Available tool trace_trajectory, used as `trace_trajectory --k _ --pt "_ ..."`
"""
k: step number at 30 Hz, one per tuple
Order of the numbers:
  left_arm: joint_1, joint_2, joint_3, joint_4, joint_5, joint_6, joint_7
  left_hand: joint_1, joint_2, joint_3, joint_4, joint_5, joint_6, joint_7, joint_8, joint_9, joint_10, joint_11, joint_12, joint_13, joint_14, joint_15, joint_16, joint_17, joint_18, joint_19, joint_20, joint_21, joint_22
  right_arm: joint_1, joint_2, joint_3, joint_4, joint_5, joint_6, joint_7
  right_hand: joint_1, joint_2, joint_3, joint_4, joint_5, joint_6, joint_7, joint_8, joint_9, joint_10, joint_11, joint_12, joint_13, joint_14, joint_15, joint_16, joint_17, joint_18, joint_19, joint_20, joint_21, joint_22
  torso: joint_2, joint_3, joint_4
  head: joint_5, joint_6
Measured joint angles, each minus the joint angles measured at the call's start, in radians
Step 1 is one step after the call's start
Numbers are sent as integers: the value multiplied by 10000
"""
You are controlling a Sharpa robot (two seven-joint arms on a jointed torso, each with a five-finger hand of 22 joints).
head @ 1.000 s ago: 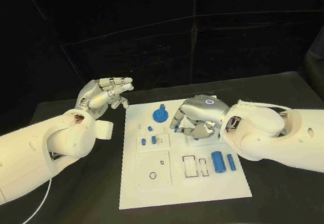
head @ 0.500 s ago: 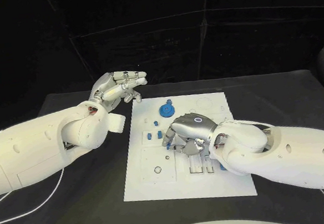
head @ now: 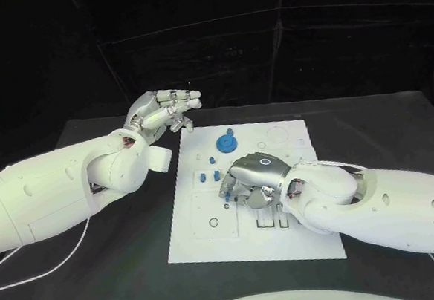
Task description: Assemble the parts on the task board
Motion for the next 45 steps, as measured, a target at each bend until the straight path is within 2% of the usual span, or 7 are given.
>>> trace_trajectory --k 9,32,38,42,45 --pt "0 9 -1 -14 2 0 -13 0 0 0 0 0 0 0 0 1 -10 11 0 0 0 0 0 0 0 0 0 0 1 -12 117 -6 -48 -42 183 29 0 0 -1 0 0 -1 -1 -2 -3 0 0 -1 -7 0 0 0 0 0 0 0 0 -1 3 1 0 82 -72" --pt "0 22 -3 -51 3 2 -32 0 0 0 0 0 0 0 0 2 -10 10 -1 -1 -35 36 0 -12 0 0 0 0 -7 -69 205 -26 -168 -201 566 13 -52 -51 -5 3 -19 -10 -10 -3 -8 68 -69 -77 -1 0 1 -1 -12 1 0 0 0 13 3 -1 -6 118 -162" --pt "-1 22 -4 -51 4 5 -37 0 0 0 0 0 0 0 0 3 -10 10 -1 -1 -35 36 0 -12 0 0 0 0 -7 -74 271 -26 -201 -336 636 -36 -237 -82 -30 -55 -19 -47 74 -24 -21 67 -68 -77 3 0 1 -1 -94 2 0 0 0 -9 1 -4 -5 118 -164" --pt "-1 22 -4 -55 5 8 -43 0 0 0 0 0 0 0 0 3 -10 10 -1 -1 -35 36 0 -11 0 0 0 0 -7 -77 303 -64 -205 -448 692 -73 -478 -150 -45 -94 107 -195 136 -89 -63 -68 61 -200 -42 0 1 -1 -117 3 -38 38 0 -39 0 -4 -5 118 -170" --pt "-1 23 -4 -58 5 11 -51 0 0 0 0 0 0 0 0 3 -9 10 -1 -1 -35 36 0 -11 0 0 0 0 -6 -84 305 -90 -204 -516 711 -86 -663 -288 -160 -34 217 -396 183 -89 -102 -276 115 -316 -101 13 92 -1 -162 2 -76 76 0 -67 0 -4 -6 110 -173"
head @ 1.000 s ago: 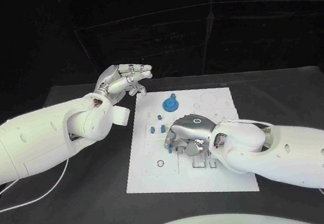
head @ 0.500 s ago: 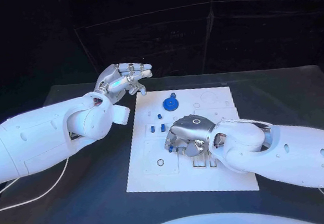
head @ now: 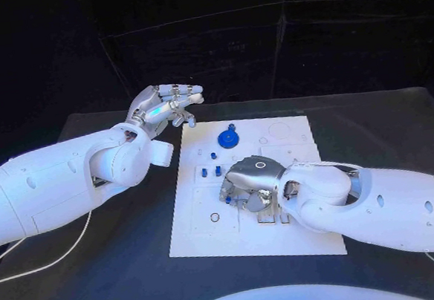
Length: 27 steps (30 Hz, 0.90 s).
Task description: Assemble the parts on the task board
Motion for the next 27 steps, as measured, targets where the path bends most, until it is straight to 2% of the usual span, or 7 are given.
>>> trace_trajectory --k 8,12,17,21,23,25,27 --pt "0 0 0 -20 0 10 -24 0 0 0 0 0 0 0 0 0 0 0 36 0 0 0 0 -32 0 0 0 0 -10 -8 -27 -31 8 -100 -18 -28 -348 -248 -340 25 61 -522 182 0 -88 -1010 253 -323 -195 -49 200 -462 -615 0 -633 223 -597 -842 0 0 -2 -30 -5" --pt "0 0 -1 -27 0 15 -37 0 0 0 0 0 -3 2 0 0 0 0 37 0 0 0 0 -32 0 0 0 0 -10 -10 -106 -37 37 -106 -160 -28 -458 -246 -532 26 61 -803 228 0 -114 -1331 300 -323 -195 -67 288 -731 -948 164 -901 314 -900 -1238 0 4 -2 -37 -5" --pt "0 -11 -3 -37 0 23 -60 0 0 0 0 0 -36 36 0 0 0 0 37 0 0 0 0 -32 0 0 0 0 -9 -13 -375 -39 204 -14 -766 75 -483 -272 -813 -20 122 -1243 218 0 -114 -1573 334 -135 -189 -152 347 -1068 -1402 163 -1145 314 -1225 -1661 -6 9 -7 -76 42" --pt "0 -12 -7 -41 1 41 -82 0 0 0 0 0 -36 36 0 -8 0 0 37 0 0 0 0 -46 0 0 0 0 -9 -13 -829 -34 544 176 -1383 202 -483 -272 -832 -23 189 -1249 212 0 -114 -1572 335 -3 -166 -176 322 -1127 -1497 163 -1145 314 -1236 -1705 -12 12 -13 -129 108" --pt "0 -14 -15 -37 1 64 -93 0 0 0 0 0 -36 36 0 -8 -7 7 37 0 -21 -21 -11 -77 0 0 0 -40 -21 -14 -1181 4 804 305 -1598 228 -488 -267 -863 8 189 -1249 212 0 -114 -1572 335 104 -166 -177 322 -1127 -1537 162 -1145 314 -1275 -1735 -12 10 -13 -143 143" --pt "0 -17 -30 -31 2 86 -101 0 0 0 0 0 -36 36 0 -8 -36 36 37 0 -37 -37 -41 -84 0 0 0 -41 -21 -1 -1566 135 1038 426 -1679 227 -523 -232 -887 0 189 -1283 178 0 -114 -1570 333 143 -156 -176 322 -1127 -1545 162 -1145 314 -1275 -1735 -12 7 -13 -177 177" --pt "0 -22 -47 -20 2 115 -109 0 0 0 0 0 -36 36 0 -8 -36 36 37 0 -37 -37 -41 -84 -1 0 0 -40 -21 139 -2008 241 1209 576 -1696 188 -538 -227 -1039 58 281 -1322 145 0 -109 -1518 276 257 -156 -176 321 -1127 -1547 162 -1145 314 -1275 -1726 -14 6 -13 -226 213"
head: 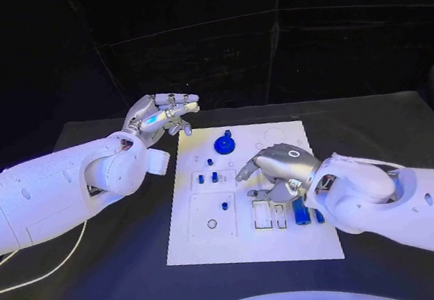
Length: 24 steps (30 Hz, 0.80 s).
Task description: Assemble the parts on the task board
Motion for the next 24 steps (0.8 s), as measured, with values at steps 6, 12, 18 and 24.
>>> trace_trajectory --k 6,12,18,24 --pt "-1 -25 -31 7 0 67 -13 0 0 -28 -28 0 0 0 0 0 0 0 0 0 0 0 0 -18 0 0 0 0 -8 532 -914 163 184 324 332 -263 -291 -184 -1600 297 564 -521 -351 0 13 -471 -67 246 -9 0 0 -153 -285 156 -35 -35 -232 -203 -3 -11 -8 -99 93" --pt "-1 -12 -51 2 0 118 -20 0 0 -28 -28 0 0 0 0 1 0 0 0 0 0 1 1 -18 0 0 0 1 -7 640 -1177 166 167 323 984 -639 138 244 -2682 515 564 -469 -410 0 42 -608 -67 613 -9 1 0 -232 -479 155 -35 -35 -314 -321 7 -11 -10 -168 133" --pt "-1 -11 -66 -7 0 153 -30 0 0 -28 -28 0 1 0 0 2 0 0 0 0 1 1 2 -17 0 0 0 1 -7 672 -1125 173 -6 155 1517 -970 438 457 -2748 530 565 -291 -410 0 56 -607 -66 827 -9 3 -75 -232 -531 156 -32 -38 -354 -334 11 -11 -1 -186 144" --pt "-1 -7 -72 -15 0 174 -40 0 0 -28 -28 0 0 0 0 2 1 0 0 -1 1 1 3 -17 0 0 0 1 -6 674 -843 173 -226 20 1937 -1167 627 597 -2748 530 450 -148 -412 36 56 -448 -170 1077 -9 56 -128 -176 -452 154 156 -136 -257 -131 16 -13 6 -180 138"
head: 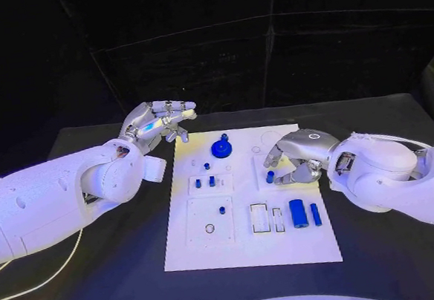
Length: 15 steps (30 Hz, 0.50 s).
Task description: Assemble the parts on the task board
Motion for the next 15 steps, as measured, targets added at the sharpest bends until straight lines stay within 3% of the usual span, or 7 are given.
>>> trace_trajectory --k 7,15 --pt "0 -1 -2 -4 0 11 -10 0 0 0 0 0 0 0 0 0 0 0 10 0 0 0 0 0 0 0 0 0 -1 0 379 -7 -248 -95 375 -95 336 336 288 91 -641 269 56 0 -2 393 -85 1 -45 84 -84 154 119 0 211 -76 187 248 2 5 -3 12 -19" --pt "0 2 -4 -8 1 18 -20 0 0 0 0 0 0 0 0 1 0 0 36 0 0 0 1 1 -1 0 0 1 -8 -3 558 -9 -343 -140 647 -109 500 500 883 177 -811 790 73 80 32 1184 -204 -117 -44 88 -161 779 785 0 655 -164 726 945 1 8 -5 1 -58"
